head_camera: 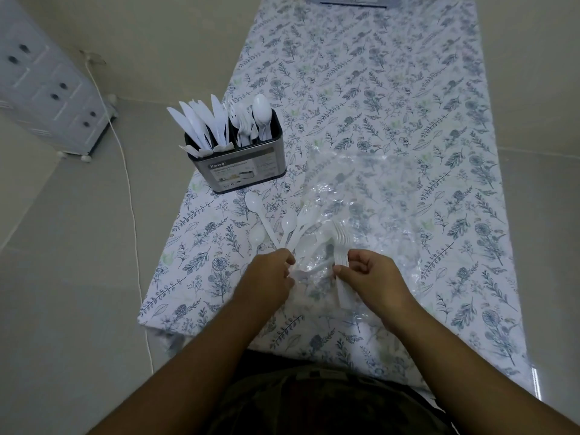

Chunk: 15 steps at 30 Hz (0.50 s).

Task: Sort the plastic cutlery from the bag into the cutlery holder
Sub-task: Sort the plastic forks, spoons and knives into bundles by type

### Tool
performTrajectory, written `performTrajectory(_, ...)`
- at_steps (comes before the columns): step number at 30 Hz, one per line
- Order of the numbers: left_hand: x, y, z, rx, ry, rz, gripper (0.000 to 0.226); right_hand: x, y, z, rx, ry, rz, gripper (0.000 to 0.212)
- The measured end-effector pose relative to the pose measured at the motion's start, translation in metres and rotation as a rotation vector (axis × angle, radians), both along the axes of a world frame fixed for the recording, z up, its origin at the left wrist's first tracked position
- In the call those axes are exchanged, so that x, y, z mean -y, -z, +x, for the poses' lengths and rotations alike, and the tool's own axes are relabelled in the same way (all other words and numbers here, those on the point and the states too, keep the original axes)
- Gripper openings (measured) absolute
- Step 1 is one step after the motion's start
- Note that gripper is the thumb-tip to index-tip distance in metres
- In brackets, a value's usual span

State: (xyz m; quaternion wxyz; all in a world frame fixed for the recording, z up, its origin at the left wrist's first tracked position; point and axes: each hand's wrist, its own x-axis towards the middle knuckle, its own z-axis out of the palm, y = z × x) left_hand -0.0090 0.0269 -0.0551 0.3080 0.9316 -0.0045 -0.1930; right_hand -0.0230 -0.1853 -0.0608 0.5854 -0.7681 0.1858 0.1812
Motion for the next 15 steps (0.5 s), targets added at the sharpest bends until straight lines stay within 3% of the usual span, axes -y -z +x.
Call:
performTrajectory(3, -0.008, -0.012, 0.014, 0.056, 0.191, 0.033, 0.018, -0.004, -0.018, 0.009, 0.142, -0.117, -0.158, 0.013)
performTrajectory(5, -0.010, -0.017, 0.022, 0.077, 0.314, 0.027, 0.017, -0.006, -0.030, 0.016, 0.210, -0.213, -0.230, 0.023)
performTrajectory(7, -0.010, -0.019, 0.027, 0.131, 0.355, -0.018, 0.017, -0.006, -0.031, 0.024, 0.188, -0.323, -0.282, 0.014)
performTrajectory(9, -0.010, -0.019, 0.028, 0.201, 0.292, -0.105, 0.014, -0.008, -0.030, 0.026, 0.095, -0.421, -0.309, 0.027)
performTrajectory(12, -0.010, -0.014, 0.027, 0.320, 0.216, -0.199, 0.011, -0.008, -0.027, 0.016, -0.111, -0.350, -0.036, 0.004)
performTrajectory(15, -0.008, -0.008, 0.026, 0.407, 0.195, -0.256, 0.013, -0.008, -0.022, 0.006, -0.199, -0.306, 0.168, 0.015)
